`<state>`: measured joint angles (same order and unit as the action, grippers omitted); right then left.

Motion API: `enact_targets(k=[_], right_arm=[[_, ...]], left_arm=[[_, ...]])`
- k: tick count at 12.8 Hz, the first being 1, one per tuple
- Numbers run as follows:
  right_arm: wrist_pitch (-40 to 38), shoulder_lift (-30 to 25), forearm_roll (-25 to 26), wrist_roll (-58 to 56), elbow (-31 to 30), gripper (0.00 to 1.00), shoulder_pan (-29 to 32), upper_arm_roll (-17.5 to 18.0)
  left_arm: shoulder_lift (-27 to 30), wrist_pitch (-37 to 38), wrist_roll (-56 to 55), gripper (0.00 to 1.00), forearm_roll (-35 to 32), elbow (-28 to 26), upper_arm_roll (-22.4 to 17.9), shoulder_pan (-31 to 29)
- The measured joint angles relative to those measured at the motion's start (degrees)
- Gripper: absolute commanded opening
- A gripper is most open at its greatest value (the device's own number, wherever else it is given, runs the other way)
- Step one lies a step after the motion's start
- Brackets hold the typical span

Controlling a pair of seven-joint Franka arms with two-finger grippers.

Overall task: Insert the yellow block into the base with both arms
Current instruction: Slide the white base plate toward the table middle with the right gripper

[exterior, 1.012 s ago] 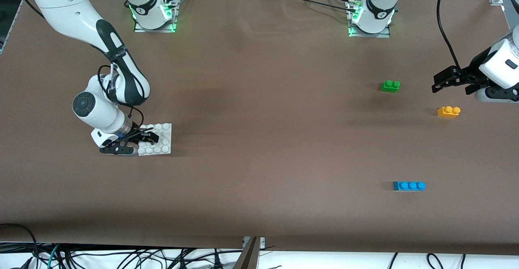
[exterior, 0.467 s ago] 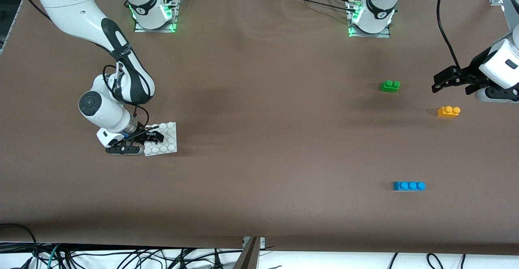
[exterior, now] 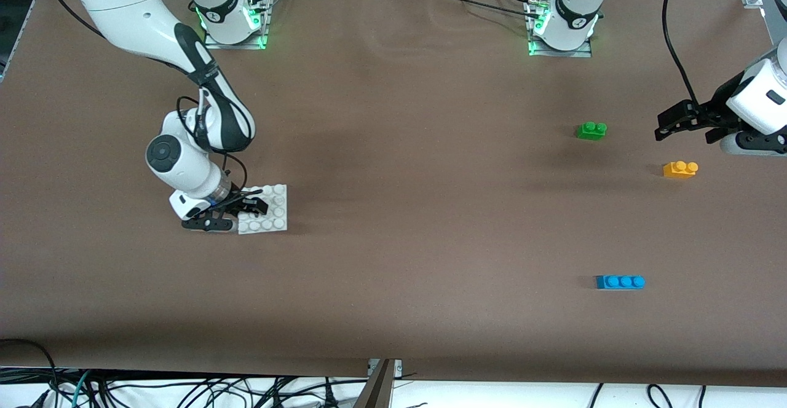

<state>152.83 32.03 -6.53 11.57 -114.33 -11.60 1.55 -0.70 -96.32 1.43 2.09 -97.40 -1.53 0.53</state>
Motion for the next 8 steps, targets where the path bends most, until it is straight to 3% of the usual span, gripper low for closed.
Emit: enact_targets(k=[8], right_arm=[[3.66,0.89,0.0,15.46,0.06,0.62,-11.17,0.05]], left_arm=[[0.0,0.0,0.0,1.0,0.0,0.0,0.0,0.0]])
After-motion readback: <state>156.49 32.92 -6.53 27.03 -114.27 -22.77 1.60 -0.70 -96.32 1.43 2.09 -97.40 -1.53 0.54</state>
